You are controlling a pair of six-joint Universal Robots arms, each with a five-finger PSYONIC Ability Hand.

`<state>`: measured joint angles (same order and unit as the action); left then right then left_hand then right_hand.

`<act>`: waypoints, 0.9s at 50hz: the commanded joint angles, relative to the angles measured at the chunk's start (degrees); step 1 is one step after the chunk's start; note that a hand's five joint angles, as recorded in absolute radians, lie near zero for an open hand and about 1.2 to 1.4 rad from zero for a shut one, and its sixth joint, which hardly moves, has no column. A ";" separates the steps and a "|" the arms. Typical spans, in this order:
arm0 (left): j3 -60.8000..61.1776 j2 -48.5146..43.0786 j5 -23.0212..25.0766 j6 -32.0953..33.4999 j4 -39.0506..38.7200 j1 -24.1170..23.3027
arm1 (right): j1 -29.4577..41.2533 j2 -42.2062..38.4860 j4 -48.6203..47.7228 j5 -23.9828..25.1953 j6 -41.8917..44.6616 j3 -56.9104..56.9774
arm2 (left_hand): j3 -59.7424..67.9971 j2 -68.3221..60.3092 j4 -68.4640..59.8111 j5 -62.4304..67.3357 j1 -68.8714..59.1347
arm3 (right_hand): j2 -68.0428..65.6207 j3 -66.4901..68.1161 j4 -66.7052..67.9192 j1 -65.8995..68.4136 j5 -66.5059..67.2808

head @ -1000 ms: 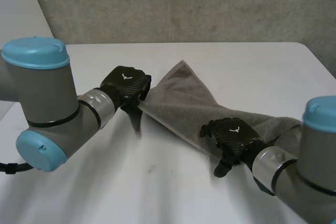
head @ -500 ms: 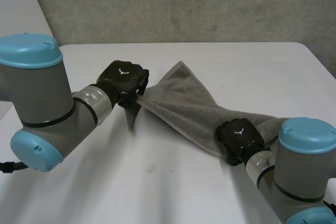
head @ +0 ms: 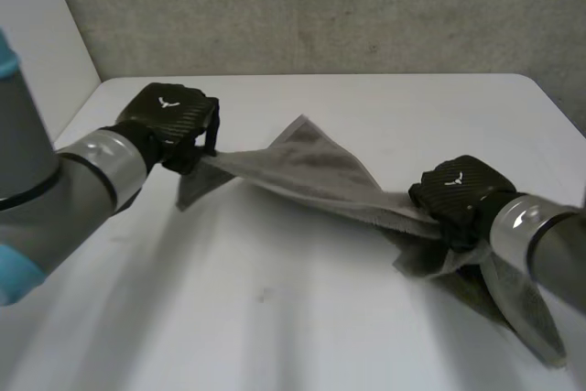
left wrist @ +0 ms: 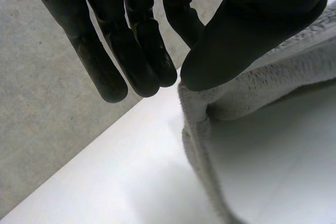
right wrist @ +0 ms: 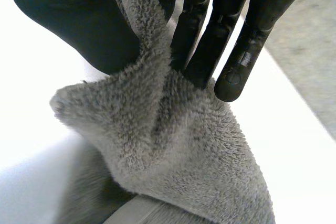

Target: Fold the towel.

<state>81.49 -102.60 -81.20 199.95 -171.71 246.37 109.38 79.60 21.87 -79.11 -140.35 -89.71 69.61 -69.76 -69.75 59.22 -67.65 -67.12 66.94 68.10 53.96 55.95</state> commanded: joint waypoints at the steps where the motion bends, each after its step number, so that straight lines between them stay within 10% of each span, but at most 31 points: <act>1: 4.11 4.96 0.34 2.46 8.68 0.42 | -1.19 -0.50 18.47 7.39 2.80 7.62 | 10.39 -10.24 -10.25 10.78 -12.35 | -12.88 13.06 11.90 26.04 14.05; 10: 11.50 -1.02 0.34 13.89 8.85 0.51 | -0.22 -12.89 20.58 6.78 11.50 7.36 | 10.39 -10.24 -10.25 10.78 -12.35 | -12.88 13.06 11.90 26.04 14.05; 18: -0.19 -14.03 0.16 13.62 3.14 -0.46 | 2.94 -15.88 11.97 -4.91 11.85 15.88 | 10.39 -10.24 -10.25 10.78 -12.35 | -12.88 13.06 11.90 26.04 14.05; 21: -2.57 -15.08 0.25 12.48 1.12 -0.89 | 3.03 -14.30 10.74 -4.83 11.50 15.88 | 4.53 -4.37 -4.38 4.92 -6.48 | -12.88 13.06 11.90 26.04 14.05; 22: -2.48 -15.26 0.43 11.44 0.25 -1.59 | 3.03 -13.60 10.48 -4.57 10.63 15.71 | -21.79 21.94 21.93 -21.39 19.83 | -12.88 13.06 11.90 26.04 14.05; 25: -1.34 -15.43 0.60 9.06 -0.99 -3.61 | 3.20 -12.72 8.64 -3.60 7.13 15.27 | -47.40 47.55 47.54 -47.01 45.45 | -12.88 13.06 11.90 26.04 14.05; 45: 7.37 -14.82 1.57 -1.76 -4.68 -6.61 | 2.32 -10.17 -0.07 -1.31 -3.70 12.98 | -50.14 50.29 50.29 -49.75 48.19 | -12.88 13.06 11.90 26.04 14.05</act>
<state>88.54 -117.39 -80.53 201.94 -176.82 240.10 111.74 69.52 22.83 -80.28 -144.12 -75.86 18.06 -18.02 -18.02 7.94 -18.32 -67.12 67.71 68.30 54.61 56.77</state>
